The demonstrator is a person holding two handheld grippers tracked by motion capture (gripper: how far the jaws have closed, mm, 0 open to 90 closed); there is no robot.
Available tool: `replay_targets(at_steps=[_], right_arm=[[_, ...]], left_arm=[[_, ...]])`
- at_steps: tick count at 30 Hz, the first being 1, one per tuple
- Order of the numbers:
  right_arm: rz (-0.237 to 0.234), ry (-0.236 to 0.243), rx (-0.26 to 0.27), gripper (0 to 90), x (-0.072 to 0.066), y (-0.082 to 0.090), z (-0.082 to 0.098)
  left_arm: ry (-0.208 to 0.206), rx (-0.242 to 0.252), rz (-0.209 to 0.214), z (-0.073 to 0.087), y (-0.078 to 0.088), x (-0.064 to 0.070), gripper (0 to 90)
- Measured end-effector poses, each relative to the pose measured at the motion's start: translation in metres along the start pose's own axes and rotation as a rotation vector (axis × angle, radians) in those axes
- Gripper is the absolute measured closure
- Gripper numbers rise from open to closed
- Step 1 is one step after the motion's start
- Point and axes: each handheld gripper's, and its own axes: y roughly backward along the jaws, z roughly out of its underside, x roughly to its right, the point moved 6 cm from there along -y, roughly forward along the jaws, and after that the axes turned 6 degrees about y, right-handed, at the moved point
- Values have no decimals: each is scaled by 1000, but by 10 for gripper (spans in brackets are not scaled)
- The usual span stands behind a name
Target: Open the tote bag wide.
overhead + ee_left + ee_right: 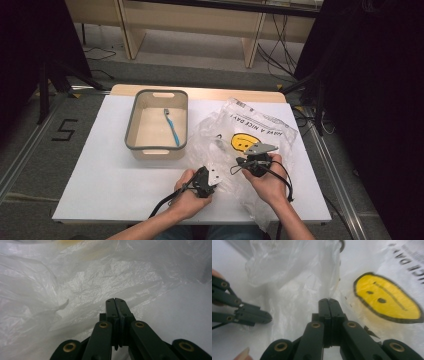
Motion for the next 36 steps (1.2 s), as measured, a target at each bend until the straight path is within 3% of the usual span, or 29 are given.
replay_targets(at_steps=[8,11,24,36], right_arm=[[113,46,100,900,10,21,-21],[137,44,127,900,12,26,-27],[147,5,153,900,21,24,-34],[151,4,171,900,24,25,-41]], left_arm=[[-17,-1,-9,0,0,1,894],[-15,2,-10,0,0,1,894],[-21,-3,-19,0,0,2,894],[-24,6,-26,0,0,3,894]])
